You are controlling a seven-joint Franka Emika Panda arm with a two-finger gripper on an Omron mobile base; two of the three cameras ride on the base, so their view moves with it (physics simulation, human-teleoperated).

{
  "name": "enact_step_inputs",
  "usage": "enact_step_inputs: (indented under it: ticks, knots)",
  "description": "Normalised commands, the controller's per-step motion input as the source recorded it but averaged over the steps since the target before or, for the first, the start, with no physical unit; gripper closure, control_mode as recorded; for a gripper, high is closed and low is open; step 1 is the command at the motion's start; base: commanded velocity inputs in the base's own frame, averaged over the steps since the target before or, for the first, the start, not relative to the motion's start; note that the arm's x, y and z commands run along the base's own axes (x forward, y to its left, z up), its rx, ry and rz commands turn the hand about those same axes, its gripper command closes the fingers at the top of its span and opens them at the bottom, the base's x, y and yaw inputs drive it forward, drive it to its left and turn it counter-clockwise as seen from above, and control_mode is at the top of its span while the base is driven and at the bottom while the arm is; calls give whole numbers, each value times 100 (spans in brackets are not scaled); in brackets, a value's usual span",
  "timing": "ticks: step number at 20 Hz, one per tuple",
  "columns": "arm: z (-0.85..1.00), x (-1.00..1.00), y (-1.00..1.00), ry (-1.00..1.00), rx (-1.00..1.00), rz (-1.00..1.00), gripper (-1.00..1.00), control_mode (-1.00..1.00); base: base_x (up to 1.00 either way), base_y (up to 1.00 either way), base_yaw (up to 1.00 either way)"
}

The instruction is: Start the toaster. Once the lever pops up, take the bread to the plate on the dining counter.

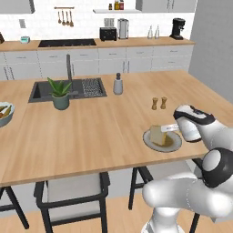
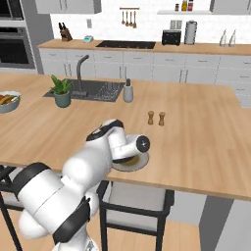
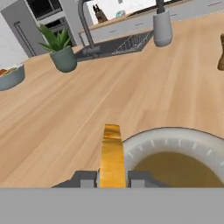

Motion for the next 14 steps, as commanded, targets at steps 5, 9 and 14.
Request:
enact_step_inputs:
  ticks: [5,9,14]
  knots:
    - [-15,34,-1,0,0,6,100,-100,0,0,0]
    - [-12,48,-1,0,0,6,100,-100,0,0,0]
    - [-38,17,-6,0,0,4,100,-100,0,0,0]
